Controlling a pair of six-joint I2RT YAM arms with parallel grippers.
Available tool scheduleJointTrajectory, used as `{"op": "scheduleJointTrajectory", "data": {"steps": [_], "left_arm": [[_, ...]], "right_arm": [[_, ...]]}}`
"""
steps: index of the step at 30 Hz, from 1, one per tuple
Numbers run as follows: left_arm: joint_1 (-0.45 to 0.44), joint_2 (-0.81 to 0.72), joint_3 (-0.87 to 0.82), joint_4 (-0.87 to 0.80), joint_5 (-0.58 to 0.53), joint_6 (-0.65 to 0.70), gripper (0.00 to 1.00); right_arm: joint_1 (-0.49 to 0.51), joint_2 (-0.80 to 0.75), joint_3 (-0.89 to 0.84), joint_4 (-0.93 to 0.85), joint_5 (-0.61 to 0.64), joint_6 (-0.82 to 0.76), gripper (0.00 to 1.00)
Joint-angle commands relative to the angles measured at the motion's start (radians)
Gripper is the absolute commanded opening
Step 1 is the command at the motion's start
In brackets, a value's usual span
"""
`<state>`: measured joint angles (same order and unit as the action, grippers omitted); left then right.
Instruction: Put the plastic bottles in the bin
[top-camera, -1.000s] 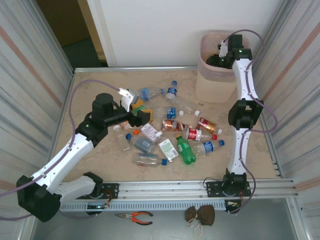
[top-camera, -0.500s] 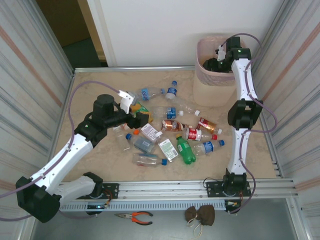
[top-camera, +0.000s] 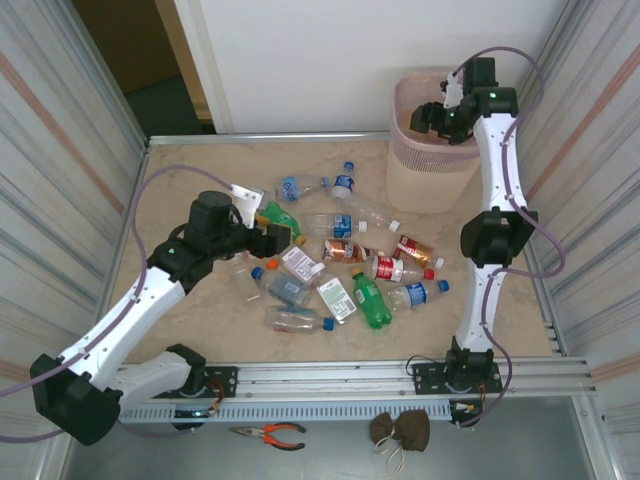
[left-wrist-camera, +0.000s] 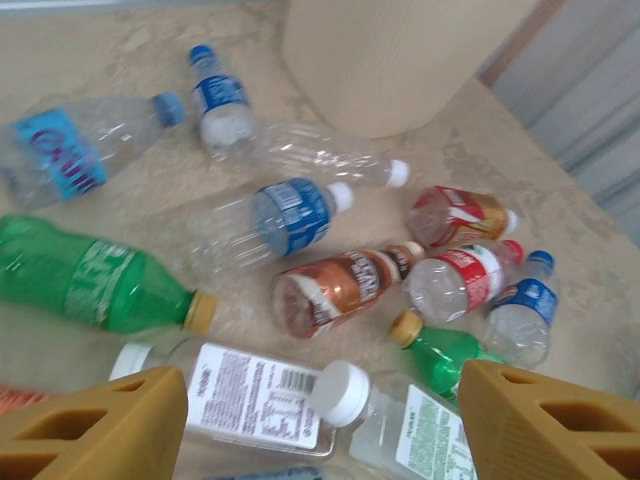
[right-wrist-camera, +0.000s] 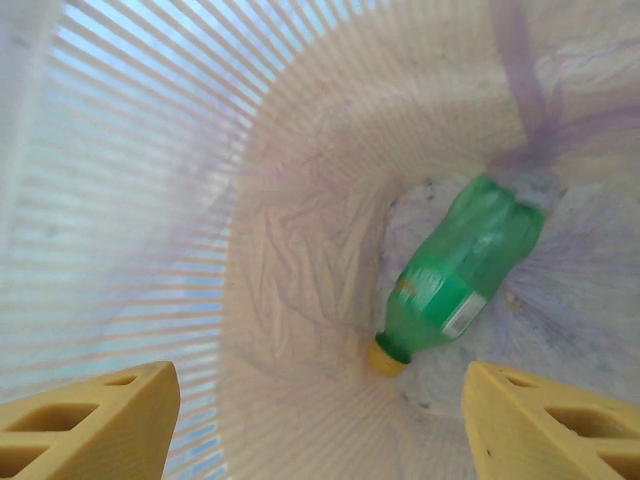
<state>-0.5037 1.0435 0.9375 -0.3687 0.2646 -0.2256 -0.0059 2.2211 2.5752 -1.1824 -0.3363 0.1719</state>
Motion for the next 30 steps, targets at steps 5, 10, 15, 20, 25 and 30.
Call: {"op": "scheduleJointTrajectory", "data": {"steps": [5,10,15,20,25,30], "left_arm": [[0.005,0.024,0.052,-0.256,-0.266,-0.246,0.73],[0.005,0.065,0.071,-0.401,-0.352,-0.361,0.75],[0.006,0.082,0.041,-0.482,-0.361,-0.46,0.74],[0.005,0.095,-0.026,-0.518,-0.359,-0.507,0.74],[0.006,0.151,-0.052,-0.538,-0.316,-0.539,0.73],[0.006,0.16,-0.108,-0.492,-0.279,-0.602,0.75]], "right_arm": [[0.0,-0.198,-0.023,0.003,0.1,0.023,0.72],[0.011,-0.32,-0.121,0.039,0.121,0.029,0.72],[0.04,-0.451,-0.268,0.088,0.128,0.031,0.72],[0.074,-0.56,-0.421,0.146,0.12,0.034,0.72],[0.092,-0.629,-0.53,0.172,0.112,0.034,0.72],[0.094,-0.683,-0.619,0.204,0.118,0.041,0.73]]}}
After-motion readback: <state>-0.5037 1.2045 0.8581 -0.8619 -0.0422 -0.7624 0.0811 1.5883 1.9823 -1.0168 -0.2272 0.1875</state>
